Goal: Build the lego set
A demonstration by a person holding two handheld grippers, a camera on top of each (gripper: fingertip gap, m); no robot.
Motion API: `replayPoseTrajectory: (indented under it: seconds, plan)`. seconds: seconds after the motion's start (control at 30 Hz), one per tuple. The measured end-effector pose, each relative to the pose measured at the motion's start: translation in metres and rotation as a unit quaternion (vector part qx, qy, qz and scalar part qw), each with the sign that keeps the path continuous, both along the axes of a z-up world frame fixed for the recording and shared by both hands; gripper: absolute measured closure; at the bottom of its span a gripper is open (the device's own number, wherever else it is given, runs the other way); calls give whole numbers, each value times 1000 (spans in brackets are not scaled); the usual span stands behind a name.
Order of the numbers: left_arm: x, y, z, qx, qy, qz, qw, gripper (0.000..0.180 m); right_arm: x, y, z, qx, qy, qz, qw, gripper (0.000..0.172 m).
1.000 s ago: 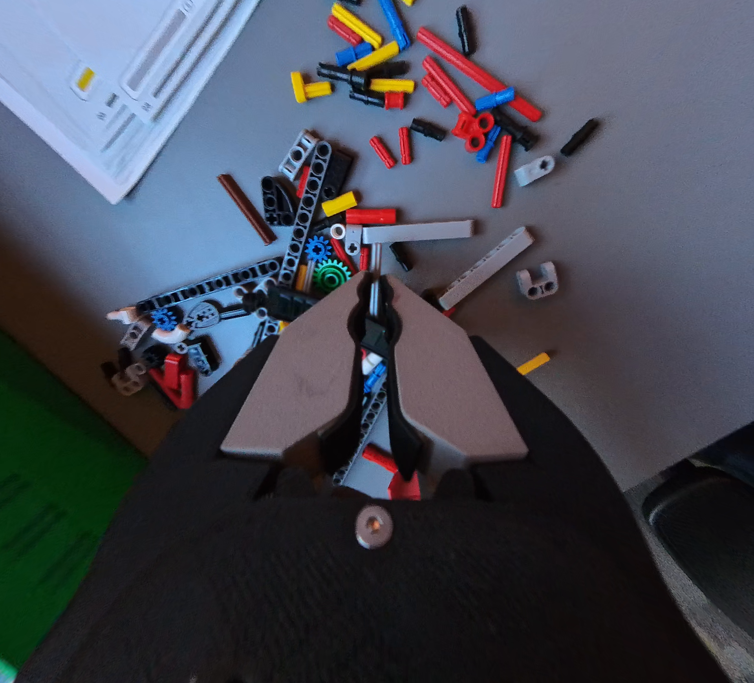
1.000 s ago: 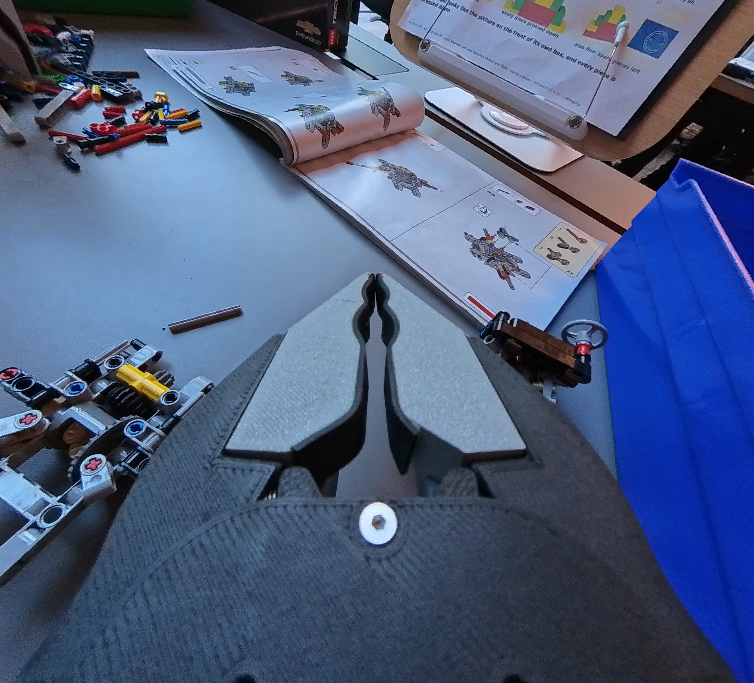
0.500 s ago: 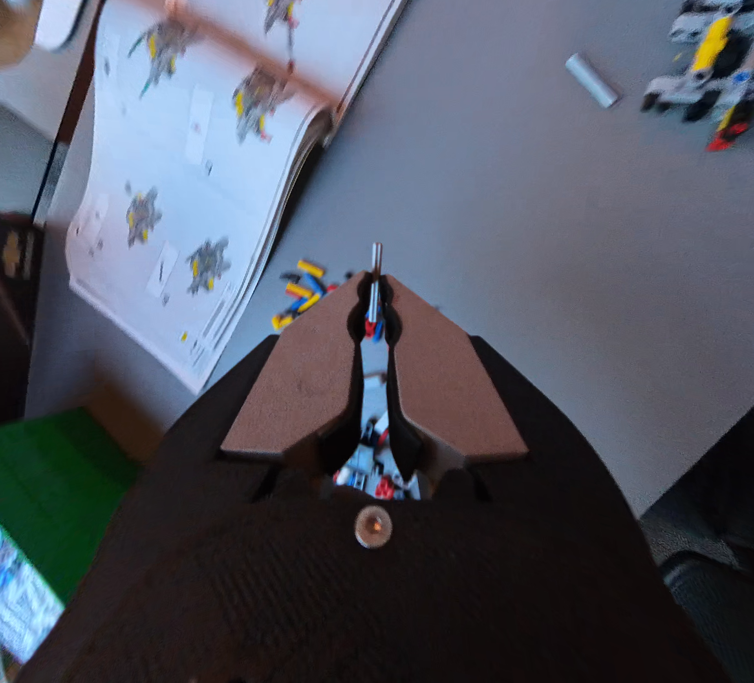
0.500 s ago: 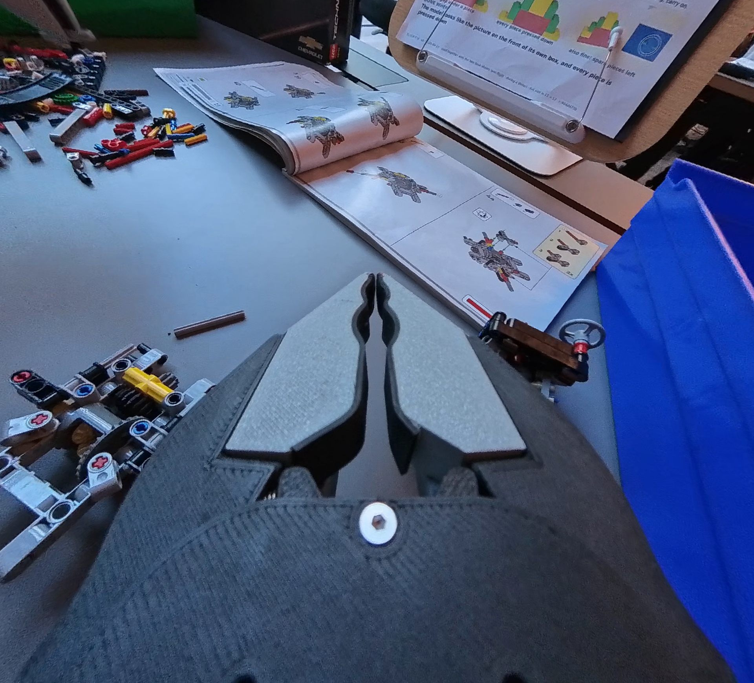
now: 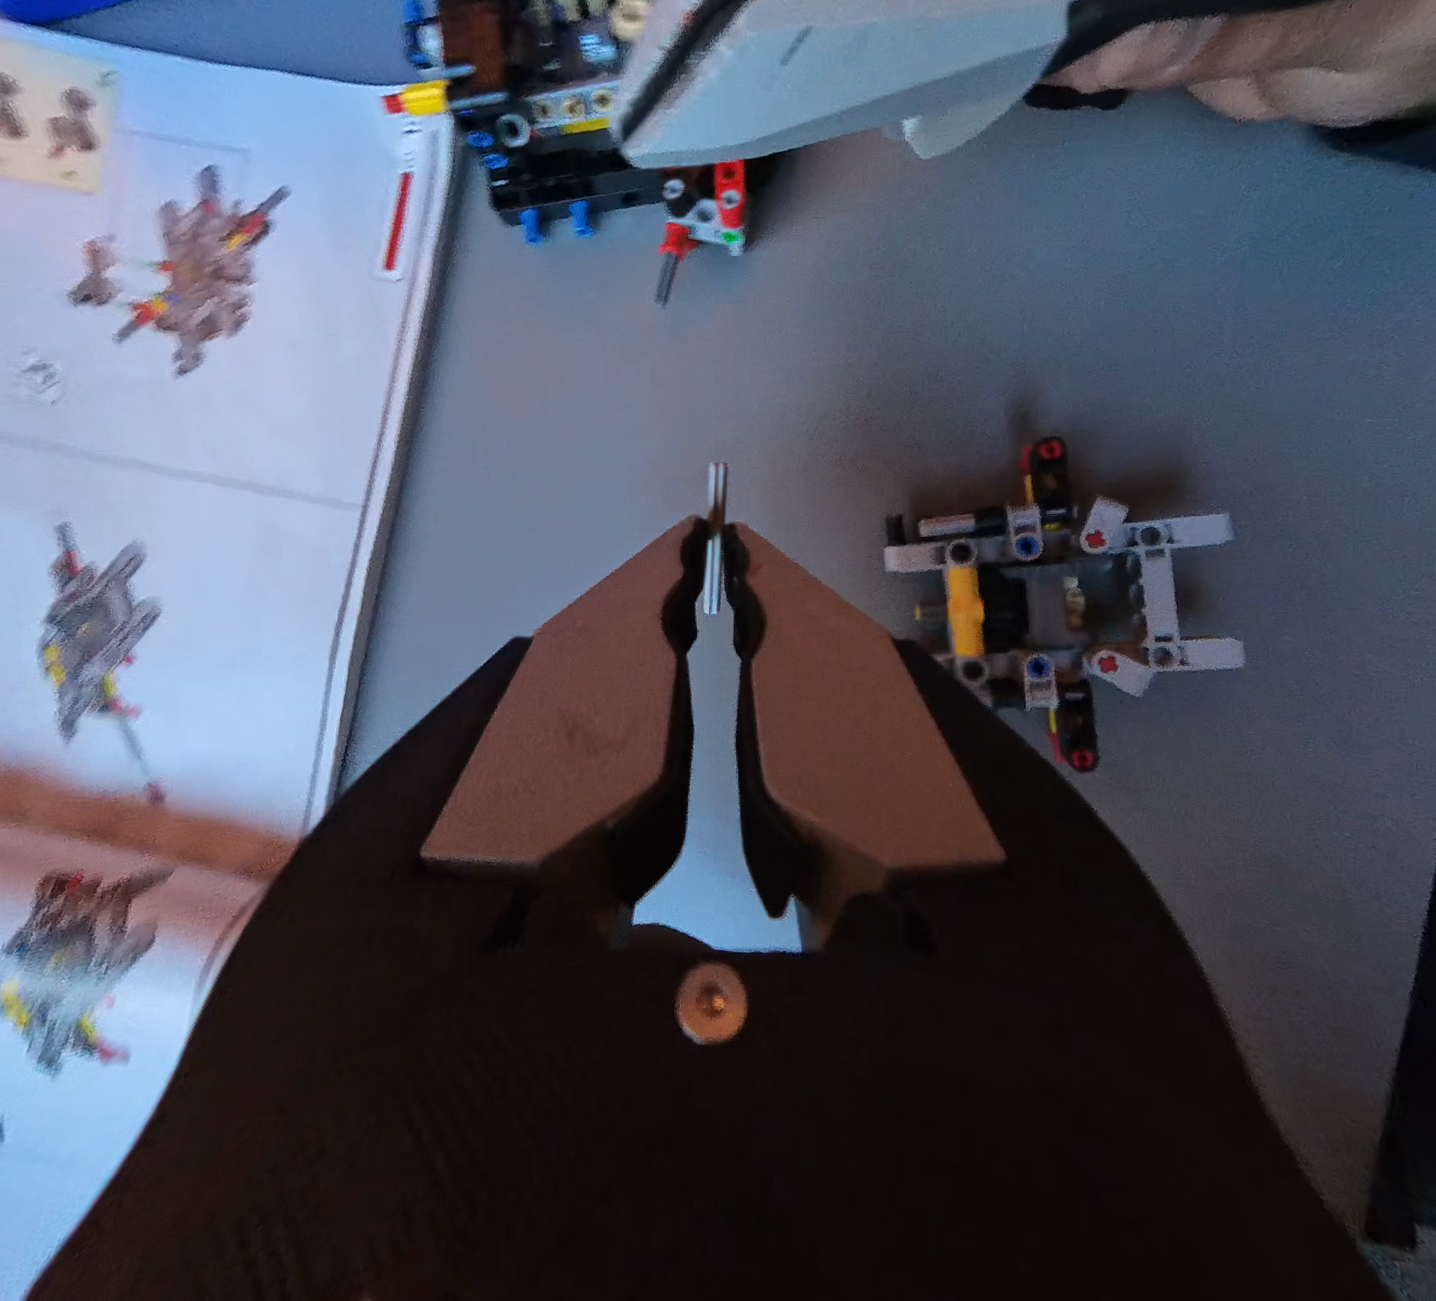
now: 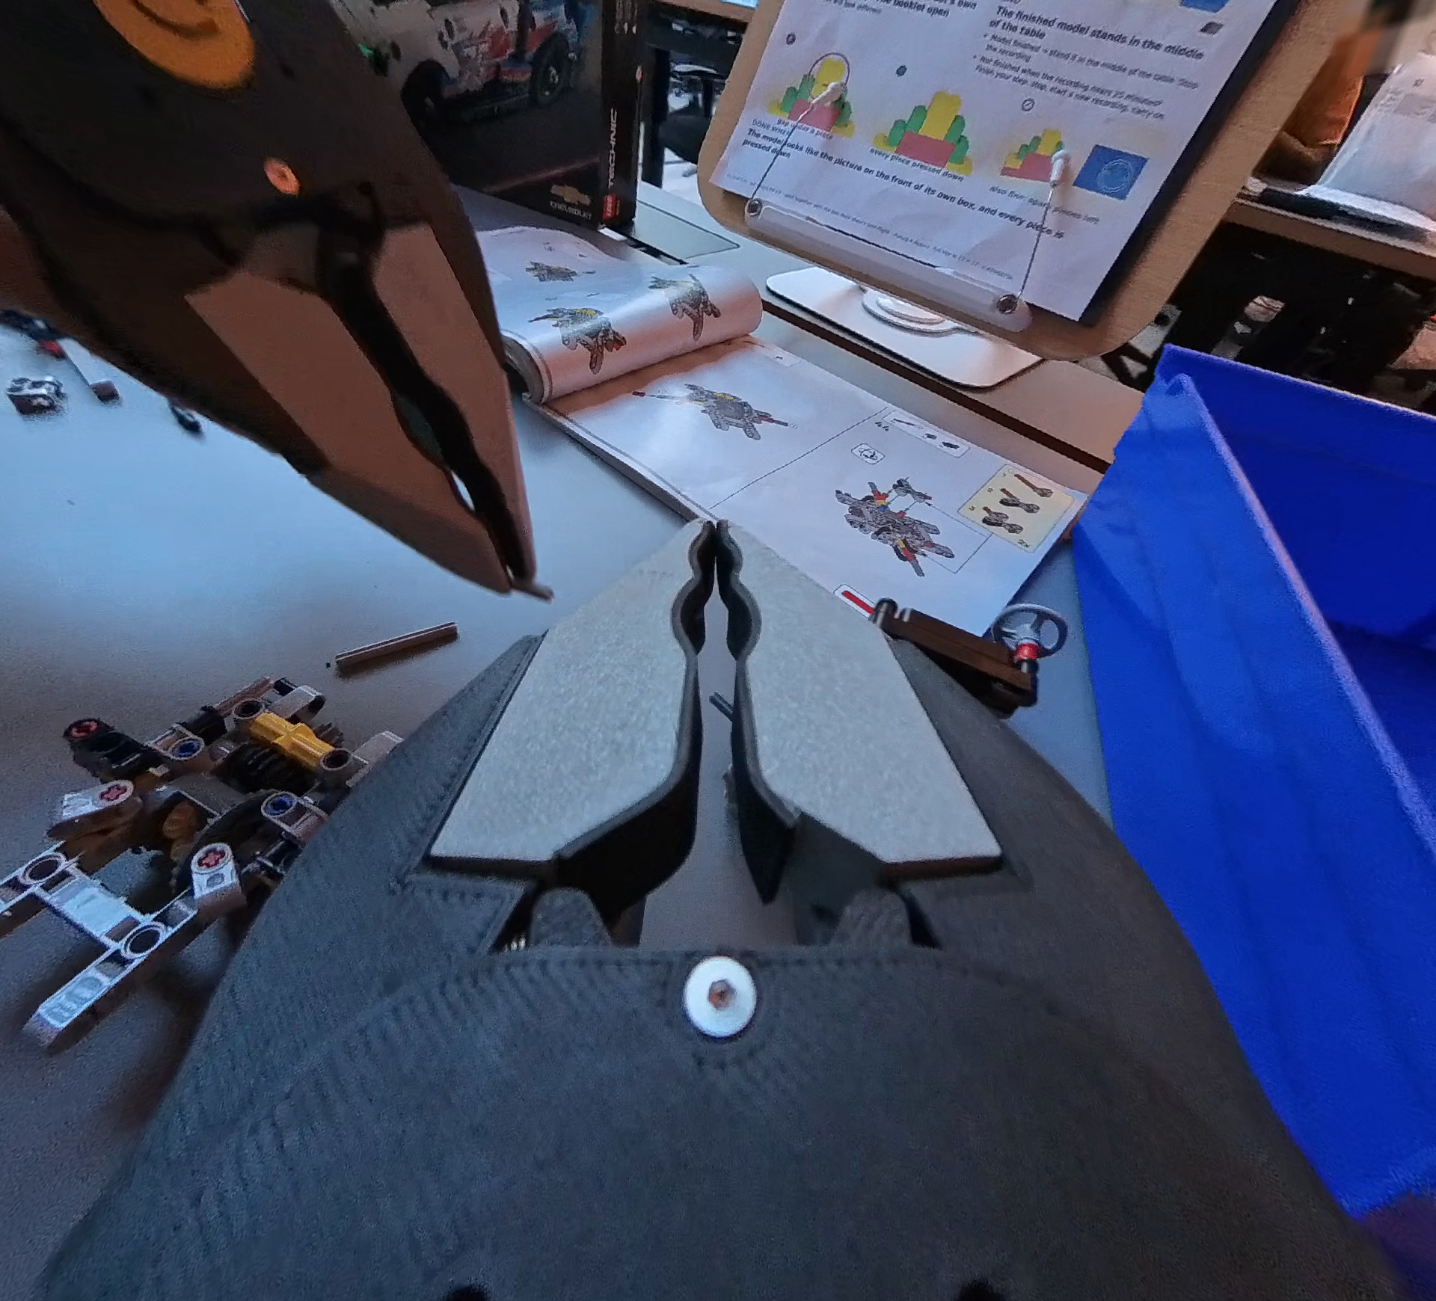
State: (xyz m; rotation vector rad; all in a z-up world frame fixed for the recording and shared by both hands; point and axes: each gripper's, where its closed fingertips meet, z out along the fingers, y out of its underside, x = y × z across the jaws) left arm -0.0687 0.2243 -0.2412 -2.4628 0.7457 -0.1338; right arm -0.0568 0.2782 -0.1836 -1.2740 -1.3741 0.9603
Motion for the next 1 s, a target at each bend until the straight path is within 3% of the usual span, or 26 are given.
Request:
replayPoseTrajectory:
  seconds: [0.33, 0.53, 0.73, 0.83, 1.0]
  plan:
    - [31, 12, -35, -56, -16, -77, 995, 178, 2, 3, 0, -24, 5, 8, 1000, 172]
    - [21, 18, -15, 6, -37, -35, 999, 173, 1, 3, -1, -29, 2, 10, 1000, 172]
    - [-15, 24, 17, 165, -69, 37, 983, 167, 1, 5, -1, -34, 4, 8, 999, 172]
    - [-31, 19, 12, 167, -65, 70, 981, 158, -2, 1, -3, -38, -1, 16, 999, 172]
    - [-46, 16, 12, 186, -48, 114, 975, 157, -11, -12, -6, -33, -8, 36, 999, 172]
